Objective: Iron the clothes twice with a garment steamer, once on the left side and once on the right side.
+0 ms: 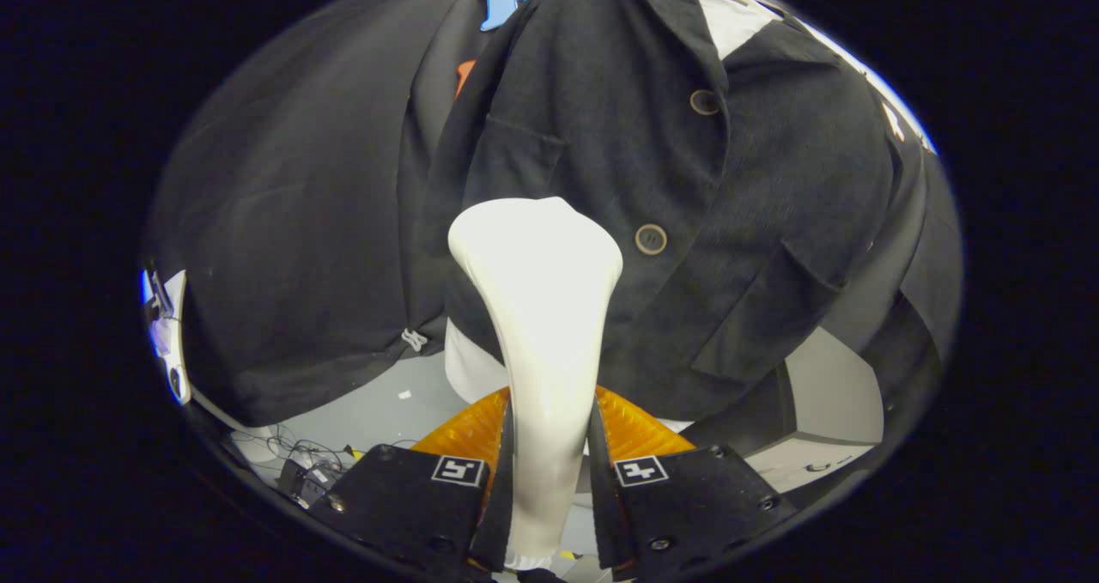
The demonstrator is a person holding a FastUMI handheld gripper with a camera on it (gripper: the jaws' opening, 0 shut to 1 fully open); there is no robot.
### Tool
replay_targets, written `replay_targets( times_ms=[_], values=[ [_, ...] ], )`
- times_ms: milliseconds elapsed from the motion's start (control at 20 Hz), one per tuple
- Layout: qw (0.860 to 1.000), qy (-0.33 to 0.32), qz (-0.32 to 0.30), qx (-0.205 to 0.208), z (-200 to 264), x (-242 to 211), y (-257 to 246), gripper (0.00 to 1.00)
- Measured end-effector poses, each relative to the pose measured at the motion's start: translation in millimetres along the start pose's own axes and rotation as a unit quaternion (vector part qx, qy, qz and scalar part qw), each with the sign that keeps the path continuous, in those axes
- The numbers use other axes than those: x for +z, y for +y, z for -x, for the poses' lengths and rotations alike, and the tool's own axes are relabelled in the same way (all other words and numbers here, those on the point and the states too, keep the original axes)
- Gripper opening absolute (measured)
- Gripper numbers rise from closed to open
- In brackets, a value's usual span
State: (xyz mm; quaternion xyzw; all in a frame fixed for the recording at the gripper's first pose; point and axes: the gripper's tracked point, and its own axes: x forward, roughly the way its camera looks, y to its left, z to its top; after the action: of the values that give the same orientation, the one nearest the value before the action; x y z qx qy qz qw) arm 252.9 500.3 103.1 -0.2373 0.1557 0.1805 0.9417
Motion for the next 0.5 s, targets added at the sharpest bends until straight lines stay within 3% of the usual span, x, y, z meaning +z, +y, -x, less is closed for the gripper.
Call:
replay_targets(
  times_ms=[500],
  values=[
    [0.999, 0.052, 0.001, 0.014, -32.3, -59.8, 13.7, 0.41]
  ],
)
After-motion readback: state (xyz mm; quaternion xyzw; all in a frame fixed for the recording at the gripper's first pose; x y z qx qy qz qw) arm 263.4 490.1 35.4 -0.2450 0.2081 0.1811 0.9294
